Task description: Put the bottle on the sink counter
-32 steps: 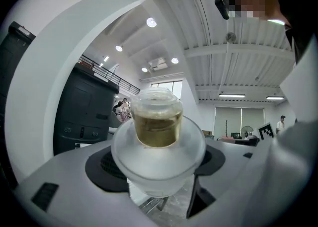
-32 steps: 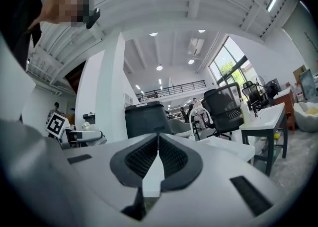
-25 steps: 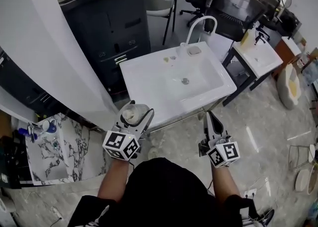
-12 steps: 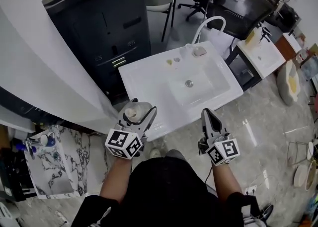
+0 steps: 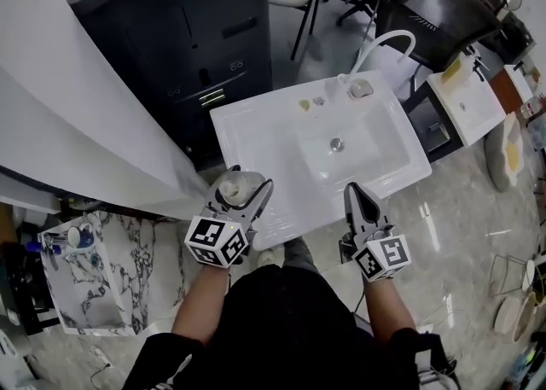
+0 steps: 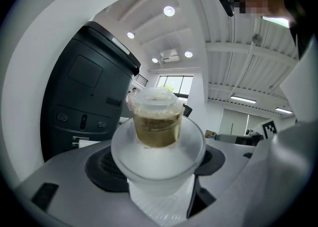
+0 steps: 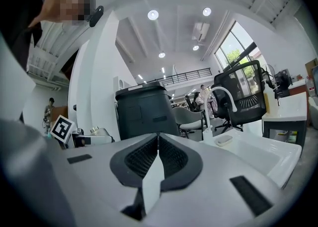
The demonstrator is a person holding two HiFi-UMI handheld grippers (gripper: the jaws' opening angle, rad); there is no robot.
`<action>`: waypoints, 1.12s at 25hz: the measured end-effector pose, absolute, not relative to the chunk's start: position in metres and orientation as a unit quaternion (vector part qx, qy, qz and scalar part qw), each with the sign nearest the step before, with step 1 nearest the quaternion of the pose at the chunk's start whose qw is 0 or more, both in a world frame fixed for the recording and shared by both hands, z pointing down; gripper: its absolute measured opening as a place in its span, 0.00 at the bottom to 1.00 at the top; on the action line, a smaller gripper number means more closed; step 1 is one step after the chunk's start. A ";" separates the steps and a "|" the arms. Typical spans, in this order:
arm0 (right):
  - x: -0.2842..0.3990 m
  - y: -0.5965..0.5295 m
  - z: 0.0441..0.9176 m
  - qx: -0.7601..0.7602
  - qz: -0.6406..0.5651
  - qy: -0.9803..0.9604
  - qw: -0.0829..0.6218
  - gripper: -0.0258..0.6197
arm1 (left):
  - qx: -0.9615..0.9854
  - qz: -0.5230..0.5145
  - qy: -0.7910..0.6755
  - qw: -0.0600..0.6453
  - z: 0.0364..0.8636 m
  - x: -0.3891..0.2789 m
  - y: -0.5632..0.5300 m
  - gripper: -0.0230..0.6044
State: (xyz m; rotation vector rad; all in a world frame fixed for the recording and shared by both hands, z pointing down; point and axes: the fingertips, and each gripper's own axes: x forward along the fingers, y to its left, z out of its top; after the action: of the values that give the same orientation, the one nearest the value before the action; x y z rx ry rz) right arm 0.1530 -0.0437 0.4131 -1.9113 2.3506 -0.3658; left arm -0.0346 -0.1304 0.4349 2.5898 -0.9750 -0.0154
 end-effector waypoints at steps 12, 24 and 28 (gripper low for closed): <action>0.189 -0.120 0.433 -0.604 -0.149 0.782 0.018 0.09 | 0.896 0.022 -0.392 0.205 0.474 -0.006 -0.213 0.60; 0.204 -0.178 0.477 -0.565 -0.203 0.800 -0.016 0.09 | 0.852 0.058 -0.465 0.233 0.534 0.009 -0.284 0.60; 0.206 -0.189 0.491 -0.552 -0.220 0.804 -0.026 0.09 | 0.834 0.065 -0.491 0.244 0.554 0.009 -0.303 0.60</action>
State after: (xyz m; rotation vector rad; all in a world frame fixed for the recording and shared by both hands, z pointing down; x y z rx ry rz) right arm 0.2060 -0.1889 0.4912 -1.7626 2.5676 -0.7034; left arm 0.0093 -0.3034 0.5541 2.2775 -1.3418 0.1786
